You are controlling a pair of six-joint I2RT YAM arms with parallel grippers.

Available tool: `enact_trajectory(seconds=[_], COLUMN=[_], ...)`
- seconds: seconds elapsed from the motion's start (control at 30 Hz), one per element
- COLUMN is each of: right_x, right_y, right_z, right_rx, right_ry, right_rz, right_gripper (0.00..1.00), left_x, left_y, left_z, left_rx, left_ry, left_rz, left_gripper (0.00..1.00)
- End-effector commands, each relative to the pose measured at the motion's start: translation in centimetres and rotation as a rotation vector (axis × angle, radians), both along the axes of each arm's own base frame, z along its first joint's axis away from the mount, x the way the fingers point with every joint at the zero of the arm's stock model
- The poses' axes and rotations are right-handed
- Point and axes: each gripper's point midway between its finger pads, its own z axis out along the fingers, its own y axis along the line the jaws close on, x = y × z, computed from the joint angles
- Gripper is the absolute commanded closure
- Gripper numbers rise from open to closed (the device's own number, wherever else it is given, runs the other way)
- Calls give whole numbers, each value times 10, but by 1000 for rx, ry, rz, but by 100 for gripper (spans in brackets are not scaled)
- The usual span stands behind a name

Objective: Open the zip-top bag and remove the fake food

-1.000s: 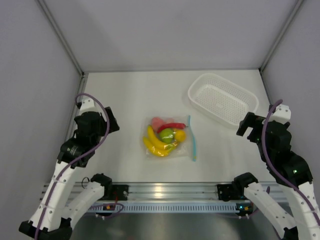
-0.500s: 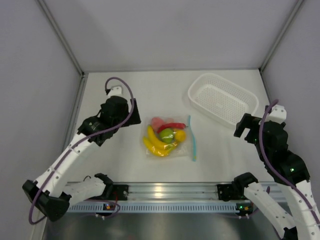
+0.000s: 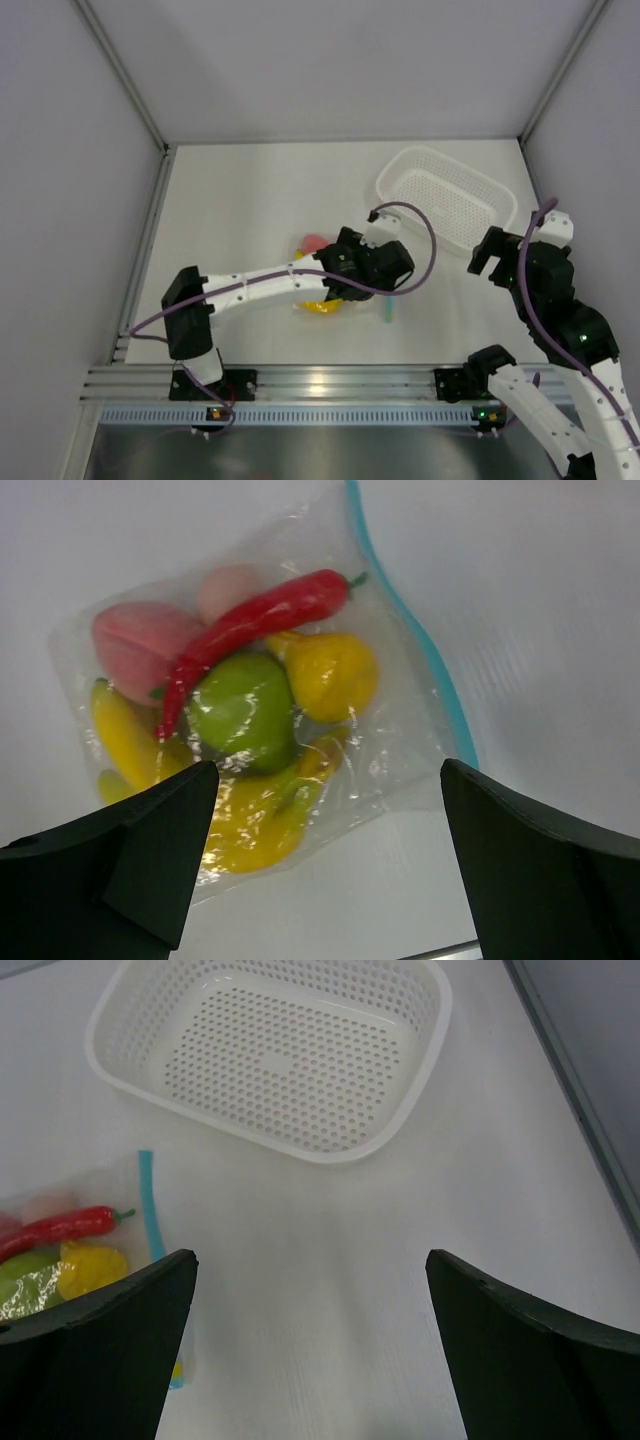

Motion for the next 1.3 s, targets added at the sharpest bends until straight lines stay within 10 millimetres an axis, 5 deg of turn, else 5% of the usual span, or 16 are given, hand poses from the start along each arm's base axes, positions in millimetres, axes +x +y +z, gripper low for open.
enact_trajectory(seconds=[0.0,0.2,0.43,0.93,1.07,1.1,1.27], right_x=[-10,-23,-31,-28,-27,-27,-26], right_y=[-12,-19,-19,-11,-10,-10,-11], right_z=[22,37,43,40,40,40,41], right_rx=[7,16,36,56,55,53,51], right_ry=[-59,-103,-137,-150,-150,-150,-154], right_rz=[-53,-59,-42,3,3,2,2], right_gripper=[0,1,1,1,1,1,1], left_x=[-8,-20,-7,4,6,5,7], left_y=[-32,-78,-95,-85,-76,-74,-66], left_z=[2,-40,-83,-148,-155,-158,-160], left_rx=[29,168,324,588,601,607,610], left_ry=[-53,-78,-115,-131,-111,-102,-80], left_rz=[-24,-110,-126,-172,-167,-167,-162], left_gripper=[1,1,3,15,27,36,42])
